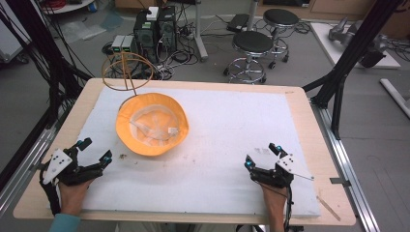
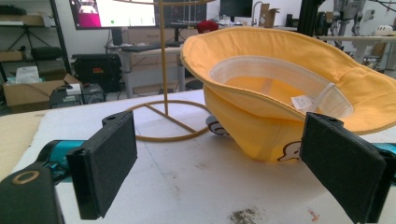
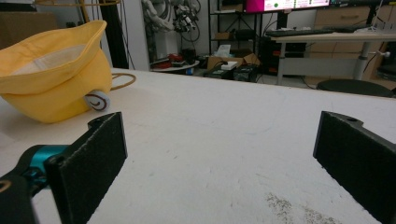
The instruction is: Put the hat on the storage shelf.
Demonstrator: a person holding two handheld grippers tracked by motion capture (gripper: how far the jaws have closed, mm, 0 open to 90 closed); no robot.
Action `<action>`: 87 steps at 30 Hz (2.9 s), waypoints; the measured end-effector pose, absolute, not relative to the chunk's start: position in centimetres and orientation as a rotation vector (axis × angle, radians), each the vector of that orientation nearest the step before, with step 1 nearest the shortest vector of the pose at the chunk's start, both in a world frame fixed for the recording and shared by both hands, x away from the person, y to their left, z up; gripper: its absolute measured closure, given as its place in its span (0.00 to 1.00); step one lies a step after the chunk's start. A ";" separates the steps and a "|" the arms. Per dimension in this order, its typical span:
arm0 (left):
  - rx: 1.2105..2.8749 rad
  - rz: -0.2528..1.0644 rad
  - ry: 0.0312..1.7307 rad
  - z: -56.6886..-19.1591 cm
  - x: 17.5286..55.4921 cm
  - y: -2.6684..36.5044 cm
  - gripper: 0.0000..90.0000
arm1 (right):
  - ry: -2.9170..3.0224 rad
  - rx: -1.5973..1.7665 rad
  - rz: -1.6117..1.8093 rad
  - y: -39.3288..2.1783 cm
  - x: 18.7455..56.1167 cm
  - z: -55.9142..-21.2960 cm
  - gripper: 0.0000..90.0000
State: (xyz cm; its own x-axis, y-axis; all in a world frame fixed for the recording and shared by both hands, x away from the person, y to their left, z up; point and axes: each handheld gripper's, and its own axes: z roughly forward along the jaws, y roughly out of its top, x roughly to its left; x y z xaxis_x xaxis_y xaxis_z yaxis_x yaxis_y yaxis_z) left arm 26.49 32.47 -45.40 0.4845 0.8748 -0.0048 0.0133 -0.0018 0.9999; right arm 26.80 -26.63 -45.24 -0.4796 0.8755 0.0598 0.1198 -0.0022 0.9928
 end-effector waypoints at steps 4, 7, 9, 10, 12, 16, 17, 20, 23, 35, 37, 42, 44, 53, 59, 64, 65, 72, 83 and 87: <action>1.419 0.802 0.845 -45.4 26.7 32.6 0.13 | 1.653 1.034 1.536 -26.6 26.8 -45.2 0.02; 1.418 0.792 0.850 -45.3 26.7 32.6 0.13 | 1.656 1.039 1.535 -26.5 26.8 -45.2 0.02; 1.423 0.790 0.847 -45.3 26.7 32.7 0.13 | 1.655 1.032 1.529 -26.5 26.8 -45.2 0.02; 1.421 0.788 0.848 -45.3 26.7 32.7 0.13 | 1.654 1.038 1.529 -26.5 26.8 -45.2 0.02; 1.422 0.780 0.851 -45.3 26.8 32.7 0.13 | 1.656 1.039 1.533 -26.5 26.8 -45.2 0.02; 1.427 0.779 0.859 -45.1 27.1 32.9 0.13 | 1.653 1.030 1.534 -26.6 26.8 -45.2 0.02; 1.417 0.772 0.861 -44.9 27.1 32.9 0.13 | 1.656 1.038 1.533 -26.5 26.8 -45.2 0.02; 1.394 0.759 0.866 -44.4 27.2 33.2 0.12 | 1.657 1.031 1.532 -26.5 26.8 -45.2 0.02; 1.413 0.774 0.874 -43.8 27.5 33.5 0.11 | 1.658 1.030 1.529 -26.5 26.8 -45.2 0.02; 1.449 0.775 0.872 -39.2 29.5 34.2 0.09 | 1.656 1.036 1.527 -26.5 26.8 -45.2 0.02; 1.466 0.763 0.867 -38.6 29.9 34.2 0.09 | 1.656 1.035 1.527 -26.5 26.8 -45.2 0.02; 1.511 0.743 0.852 -37.2 31.0 34.0 0.09 | 1.657 1.031 1.528 -26.5 26.8 -45.2 0.02; 1.547 0.738 0.846 -36.7 31.4 33.8 0.09 | 1.656 1.034 1.528 -26.5 26.8 -45.2 0.02; 1.677 0.615 0.895 -35.1 34.5 33.0 0.09 | 1.659 1.036 1.527 -26.5 26.8 -45.2 0.02; 1.739 0.548 0.943 -34.9 36.7 32.8 0.09 | 1.658 1.034 1.522 -26.4 26.8 -45.2 0.02; 1.799 0.511 0.970 -34.8 37.8 32.4 0.10 | 1.660 1.036 1.528 -26.5 26.8 -45.2 0.02; 1.809 0.507 0.972 -34.8 37.9 32.2 0.10 | 1.660 1.037 1.527 -26.5 26.8 -45.2 0.02; 1.872 0.469 0.995 -35.2 38.9 31.2 0.16 | 1.660 1.035 1.526 -26.5 26.8 -45.2 0.02; 1.937 0.428 1.032 -36.4 39.8 30.4 0.32 | 1.659 1.035 1.525 -26.4 26.8 -45.2 0.02; 1.939 0.377 1.039 -36.5 39.8 30.2 0.44 | 1.658 1.035 1.523 -26.4 26.8 -45.2 0.02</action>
